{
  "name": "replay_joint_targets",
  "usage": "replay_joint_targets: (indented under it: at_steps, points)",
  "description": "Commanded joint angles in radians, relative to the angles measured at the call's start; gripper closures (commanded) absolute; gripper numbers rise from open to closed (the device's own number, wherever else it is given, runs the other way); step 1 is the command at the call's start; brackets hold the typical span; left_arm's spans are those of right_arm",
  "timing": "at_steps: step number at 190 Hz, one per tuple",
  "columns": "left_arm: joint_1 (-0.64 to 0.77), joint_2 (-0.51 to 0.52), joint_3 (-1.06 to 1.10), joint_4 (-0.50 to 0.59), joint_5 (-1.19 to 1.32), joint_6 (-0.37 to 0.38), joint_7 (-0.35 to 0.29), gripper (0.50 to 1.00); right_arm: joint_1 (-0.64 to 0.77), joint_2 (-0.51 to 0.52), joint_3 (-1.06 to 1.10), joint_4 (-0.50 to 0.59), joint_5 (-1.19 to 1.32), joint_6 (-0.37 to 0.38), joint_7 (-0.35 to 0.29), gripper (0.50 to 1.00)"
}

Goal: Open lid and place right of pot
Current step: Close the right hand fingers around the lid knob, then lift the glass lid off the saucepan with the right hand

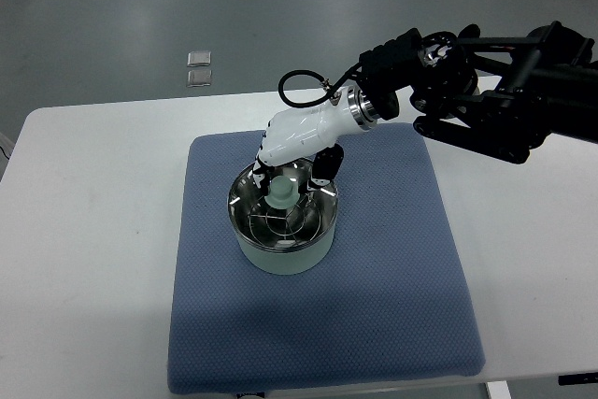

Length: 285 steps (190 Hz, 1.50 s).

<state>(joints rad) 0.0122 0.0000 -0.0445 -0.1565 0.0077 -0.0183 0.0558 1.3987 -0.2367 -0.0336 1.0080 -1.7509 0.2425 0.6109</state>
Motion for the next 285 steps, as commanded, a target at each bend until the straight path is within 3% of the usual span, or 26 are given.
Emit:
replay_joint_targets:
  at_steps: [1,112,138,139,143,197,221,285]
  points:
    - [0.0,0.0,0.0,0.0,0.0,0.0,0.001,0.5,0.0,-0.001,0.0,0.001,0.004,0.0,0.0,0.781]
    - [0.0,0.0,0.0,0.0,0.0,0.0,0.001,0.5,-0.007,-0.004,0.0,0.0,0.002,-0.009,0.0,0.812]
    - [0.0,0.0,0.0,0.0,0.0,0.0,-0.001,0.5,-0.007,-0.004,0.0,0.0,0.001,-0.009,0.0,0.846]
    - [0.0,0.0,0.0,0.0,0.0,0.0,0.001,0.5,-0.007,-0.004,0.0,0.0,0.001,-0.009,0.0,0.877]
    - [0.0,0.0,0.0,0.0,0.0,0.0,0.001,0.5,-0.007,-0.004,0.0,0.0,0.001,-0.009,0.0,0.887]
    - [0.0,0.0,0.0,0.0,0.0,0.0,0.001,0.5,-0.017,-0.003,0.0,0.0,0.001,-0.011,0.0,0.891]
    - [0.0,0.0,0.0,0.0,0.0,0.0,-0.001,0.5,-0.017,-0.003,0.0,-0.002,-0.001,-0.009,0.0,1.0]
    - [0.0,0.0,0.0,0.0,0.0,0.0,0.001,0.5,-0.007,-0.006,0.001,0.0,0.005,-0.009,0.0,1.0]
